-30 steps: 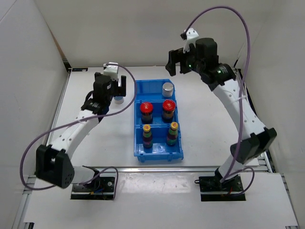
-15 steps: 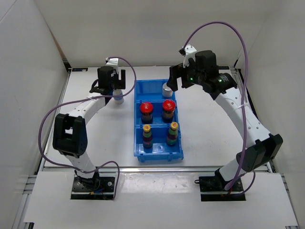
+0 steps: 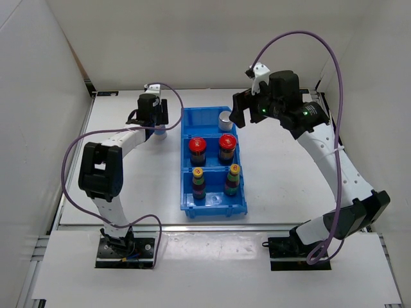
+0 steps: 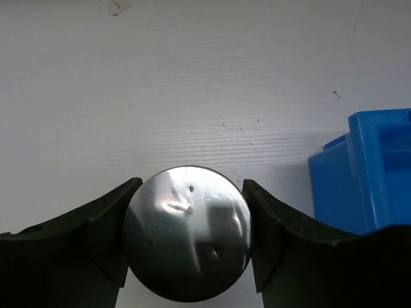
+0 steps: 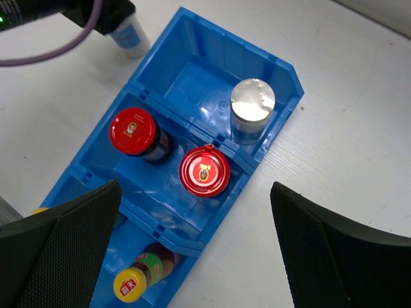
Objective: Organize the condiment bottles
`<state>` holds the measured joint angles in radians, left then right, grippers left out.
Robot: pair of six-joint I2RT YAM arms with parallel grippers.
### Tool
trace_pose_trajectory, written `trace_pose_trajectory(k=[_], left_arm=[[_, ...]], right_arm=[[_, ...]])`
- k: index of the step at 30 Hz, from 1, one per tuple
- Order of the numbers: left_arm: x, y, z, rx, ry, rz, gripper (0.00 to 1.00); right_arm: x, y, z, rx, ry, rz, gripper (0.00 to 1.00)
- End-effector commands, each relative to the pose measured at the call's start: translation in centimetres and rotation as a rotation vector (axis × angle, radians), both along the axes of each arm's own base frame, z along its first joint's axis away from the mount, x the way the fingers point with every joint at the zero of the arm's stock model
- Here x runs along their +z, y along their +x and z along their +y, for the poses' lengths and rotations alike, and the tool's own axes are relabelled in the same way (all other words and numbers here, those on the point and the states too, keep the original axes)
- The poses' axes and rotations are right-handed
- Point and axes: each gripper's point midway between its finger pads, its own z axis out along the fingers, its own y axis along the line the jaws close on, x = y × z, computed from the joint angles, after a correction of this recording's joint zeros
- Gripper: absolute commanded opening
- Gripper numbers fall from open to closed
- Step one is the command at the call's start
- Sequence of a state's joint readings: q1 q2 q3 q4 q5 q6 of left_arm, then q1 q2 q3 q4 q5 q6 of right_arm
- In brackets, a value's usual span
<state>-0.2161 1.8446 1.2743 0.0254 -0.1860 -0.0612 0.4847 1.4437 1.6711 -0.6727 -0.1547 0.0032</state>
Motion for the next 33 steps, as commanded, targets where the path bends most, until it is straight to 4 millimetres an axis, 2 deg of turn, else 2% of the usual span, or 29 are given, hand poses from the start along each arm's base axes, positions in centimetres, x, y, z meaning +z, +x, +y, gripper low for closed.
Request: trace_pose_trajectory(k=[1,2,3,4,5,7,9,11,12,15,17,20,22,24,25,27,28,33], left_arm=[[2.0,0.6,-0.7,-0.014,-0.04,-0.059,0.7],[2.0,0.6,-0.7,-0.014,-0.041,-0.059,0.65],[3.0,0.8,-0.7,-0.02,-0.034,-0.079,0.6],[3.0,0.8,-0.7,-0.02,-0.034,-0.079,0.48],[4.9,0.8,-0.7,-0.02,-0.041,-0.116,0.43],[7.0,0.8,-0.5,-0.011,-0.045,-0.153,0.32],[10.0,0.5,-0.3,-0.001,-0.052,-0.205,0.32],[14.1,0.4,-0.2,-0.004,-0.06,-0.28,0.31],[16.1,0.3,-0.8,-0.019,-0.062,-0.32,0.31],[20.3,-0.7,-2.8,-0.079,-0.072,-0.4,0.3],[22.6,-1.1,-4.3,-0.14,-0.11,-0.442,0.28],[24.6,-1.8,-6.5,-0.234,-0.175,-0.475,0.28],[24.6,-2.3,-9.2,-0.333,-0.2,-0.473,0.28],[24.0,-2.5,-11.0,-0.4,-0.215,-0.455,0.28],[22.7,-2.6,-12.9,-0.46,-0.226,-0.424,0.28],[21.8,-2.6,-14.3,-0.507,-0.227,-0.405,0.28],[20.4,-2.3,-15.1,-0.524,-0.228,-0.376,0.28],[15.9,-1.3,-16.0,-0.543,-0.226,-0.284,0.28]], right_arm=[[1.7,-0.6,-1.0,-0.009,-0.024,-0.049,1.0],[1.9,-0.9,-1.2,-0.005,-0.029,-0.055,1.0],[1.9,-0.9,-1.2,-0.005,-0.029,-0.055,1.0],[1.9,-0.9,-1.2,-0.005,-0.029,-0.055,1.0],[2.3,-1.2,-1.3,-0.005,-0.024,-0.065,1.0],[2.6,-1.4,-1.4,-0.006,-0.02,-0.073,1.0],[2.2,-1.7,-1.6,-0.005,-0.023,-0.066,1.0],[2.2,-1.8,-1.8,-0.014,-0.027,-0.069,1.0],[1.7,-1.8,-1.9,-0.013,-0.032,-0.059,1.0],[1.1,-2.2,-2.5,-0.033,-0.05,-0.05,1.0],[0.7,-2.3,-2.8,-0.041,-0.058,-0.044,1.0],[0.2,-2.6,-3.3,-0.054,-0.057,-0.03,1.0],[-0.4,-2.7,-3.3,-0.054,-0.063,-0.018,1.0],[-1.0,-2.8,-3.7,-0.062,-0.07,-0.006,1.0],[-1.0,-2.8,-3.7,-0.062,-0.07,-0.006,1.0],[-1.1,-2.8,-4.1,-0.071,-0.07,-0.005,1.0],[-1.1,-3.1,-4.2,-0.072,-0.069,-0.007,1.0],[-1.1,-3.2,-5.2,-0.098,-0.074,-0.008,1.0]])
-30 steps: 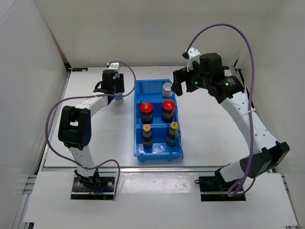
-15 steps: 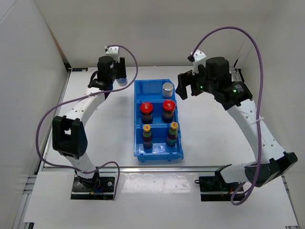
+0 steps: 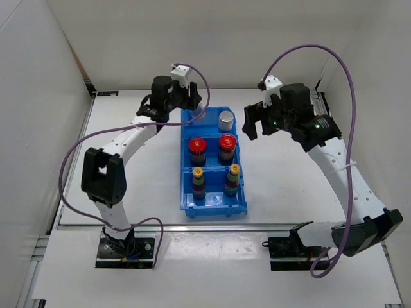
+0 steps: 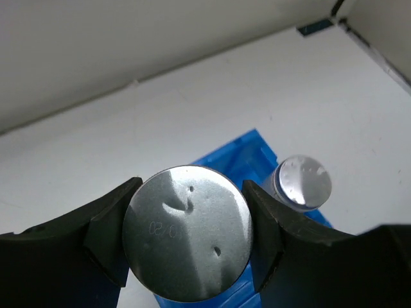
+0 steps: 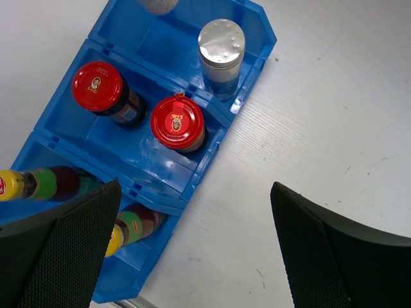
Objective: Organize the condiment bottles
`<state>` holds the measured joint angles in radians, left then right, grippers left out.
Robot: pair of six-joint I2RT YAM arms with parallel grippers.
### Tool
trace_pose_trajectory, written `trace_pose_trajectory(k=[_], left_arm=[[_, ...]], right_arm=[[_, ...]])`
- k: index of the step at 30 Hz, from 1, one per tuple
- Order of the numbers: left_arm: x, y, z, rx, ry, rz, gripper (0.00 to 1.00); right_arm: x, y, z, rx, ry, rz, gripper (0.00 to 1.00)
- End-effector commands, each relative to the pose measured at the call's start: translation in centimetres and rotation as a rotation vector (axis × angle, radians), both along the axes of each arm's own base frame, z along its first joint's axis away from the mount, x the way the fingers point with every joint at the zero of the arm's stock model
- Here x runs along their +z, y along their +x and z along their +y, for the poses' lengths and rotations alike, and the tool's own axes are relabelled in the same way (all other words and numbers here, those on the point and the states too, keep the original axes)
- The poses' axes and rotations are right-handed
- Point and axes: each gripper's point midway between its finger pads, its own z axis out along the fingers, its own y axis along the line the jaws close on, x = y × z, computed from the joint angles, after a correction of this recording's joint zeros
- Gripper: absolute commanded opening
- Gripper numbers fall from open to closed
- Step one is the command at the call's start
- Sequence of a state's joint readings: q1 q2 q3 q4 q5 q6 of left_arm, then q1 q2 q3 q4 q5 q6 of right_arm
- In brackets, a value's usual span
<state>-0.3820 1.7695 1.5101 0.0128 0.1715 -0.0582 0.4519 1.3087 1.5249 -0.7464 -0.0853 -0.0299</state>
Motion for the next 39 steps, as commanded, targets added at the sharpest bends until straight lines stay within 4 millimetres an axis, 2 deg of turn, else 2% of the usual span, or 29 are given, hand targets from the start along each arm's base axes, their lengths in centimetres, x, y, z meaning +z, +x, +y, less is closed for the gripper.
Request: trace_pose_trajectory(k=[1,8,10,12,14,19,20,22,24,27,28,30,31,32,35,36,37,38,39], left_arm=[[0.6,0.5,-0.6,-0.04,-0.021,-0.02,0.28],[-4.9,1.0,-1.3,-0.062,0.009,0.078,0.33],[-5.4,1.0,-1.5,-0.074,0.01,0.088,0.36],[-7.0,1.2,-1.6,-0.073,0.021,0.121,0.39],[-7.6,1.2,-1.4,-0.063,0.032,0.143,0.53],[-8.2,1.2,-1.0,-0.038,0.074,0.146,0.72],[-7.3,1.4,-0.9,-0.031,0.081,0.121,1.0],[-6.2,1.4,-0.7,-0.021,0.082,0.113,1.0],[-4.3,1.4,-0.5,-0.014,0.08,0.077,1.0],[-0.1,1.1,-0.3,-0.012,0.054,0.012,1.0],[2.5,0.8,0.0,-0.001,0.04,-0.029,1.0],[5.1,0.3,0.7,0.027,0.031,-0.064,1.0],[8.3,-0.8,2.2,0.072,0.045,-0.122,1.0],[9.8,-1.3,2.9,0.098,0.037,-0.148,1.0],[11.3,-3.1,5.5,0.178,0.051,-0.165,1.0],[13.2,-4.7,7.3,0.209,0.039,-0.196,1.0],[11.4,-5.4,8.4,0.23,0.057,-0.164,1.0],[11.1,-6.2,9.5,0.26,0.054,-0.157,1.0],[12.6,-8.0,11.4,0.294,0.04,-0.192,1.0]], right_arm=[[1.8,-0.6,-1.3,-0.025,0.011,-0.057,1.0],[1.2,-0.8,-1.5,-0.019,0.014,-0.04,1.0],[1.0,-1.0,-1.6,-0.019,0.014,-0.038,1.0],[0.6,-1.1,-1.6,-0.019,0.009,-0.029,1.0],[0.9,-1.3,-1.7,-0.019,0.014,-0.038,1.0],[0.1,-1.5,-1.6,-0.012,0.01,-0.018,1.0],[0.1,-1.5,-1.6,-0.012,0.01,-0.018,1.0],[0.1,-1.6,-1.4,-0.009,0.021,-0.012,1.0],[0.1,-1.4,-1.7,-0.018,0.021,-0.012,1.0],[-0.3,-1.4,-1.9,-0.027,0.012,-0.006,1.0],[-0.1,-1.0,-2.2,-0.055,0.011,-0.014,1.0],[-0.1,-0.8,-2.7,-0.106,0.017,-0.019,1.0],[0.1,-0.3,-3.2,-0.152,0.015,-0.029,1.0],[0.3,0.0,-3.4,-0.174,0.017,-0.038,1.0],[-0.1,0.1,-3.9,-0.204,0.005,-0.034,1.0],[-0.1,0.2,-4.0,-0.22,0.007,-0.032,1.0],[-0.1,0.2,-4.0,-0.225,0.015,-0.028,1.0],[-0.1,0.2,-4.2,-0.233,0.011,-0.03,1.0],[-0.7,0.1,-4.1,-0.241,0.014,-0.013,1.0]])
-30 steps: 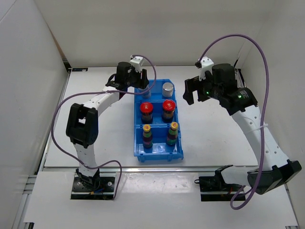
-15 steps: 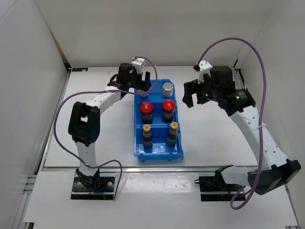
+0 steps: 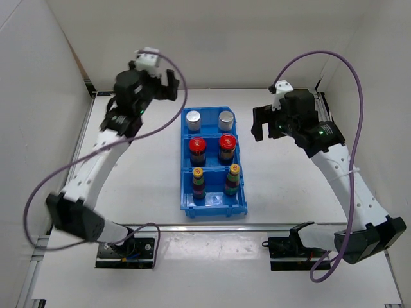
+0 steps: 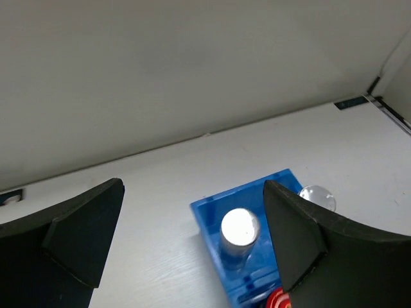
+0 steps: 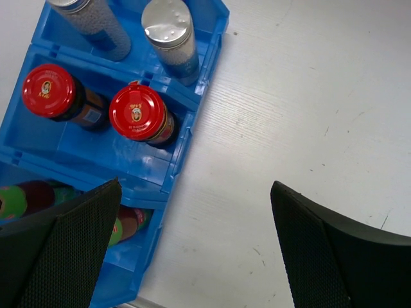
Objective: Organize the condiment bottles
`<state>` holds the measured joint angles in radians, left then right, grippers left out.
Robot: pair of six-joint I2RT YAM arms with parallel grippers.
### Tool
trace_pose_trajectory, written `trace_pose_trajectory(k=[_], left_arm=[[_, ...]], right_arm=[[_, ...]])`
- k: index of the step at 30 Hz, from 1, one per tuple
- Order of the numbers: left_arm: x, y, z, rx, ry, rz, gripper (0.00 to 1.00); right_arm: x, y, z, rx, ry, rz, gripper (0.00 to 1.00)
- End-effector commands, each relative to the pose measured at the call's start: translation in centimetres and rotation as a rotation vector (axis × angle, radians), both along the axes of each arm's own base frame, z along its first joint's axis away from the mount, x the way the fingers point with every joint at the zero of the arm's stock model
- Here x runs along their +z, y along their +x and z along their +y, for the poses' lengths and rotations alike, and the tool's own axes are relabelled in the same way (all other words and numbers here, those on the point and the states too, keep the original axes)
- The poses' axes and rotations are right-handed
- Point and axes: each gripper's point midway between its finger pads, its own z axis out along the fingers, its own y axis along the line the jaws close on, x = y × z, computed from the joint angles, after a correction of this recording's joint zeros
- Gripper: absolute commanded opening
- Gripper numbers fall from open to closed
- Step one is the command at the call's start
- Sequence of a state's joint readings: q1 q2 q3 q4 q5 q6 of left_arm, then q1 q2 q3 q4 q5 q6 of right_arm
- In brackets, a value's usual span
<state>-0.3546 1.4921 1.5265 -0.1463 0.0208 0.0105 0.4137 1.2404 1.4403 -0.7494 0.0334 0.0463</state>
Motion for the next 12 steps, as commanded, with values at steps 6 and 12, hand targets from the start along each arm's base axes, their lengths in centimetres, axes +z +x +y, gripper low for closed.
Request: trace_pose_trajectory(k=[6,12], left_arm=[[-4.3,-7.8,8.8,0.216,0.035,0.05,1.0],[-11.2,-10.9,11.8,0.316,0.109,0.161,1.0]], right_arm=[[0.2,0.0,-1.6,-0.116,0.031,-0.063,1.0],[0.0,-1.0,-2.5,-0.143,0.029,-0.075,1.0]])
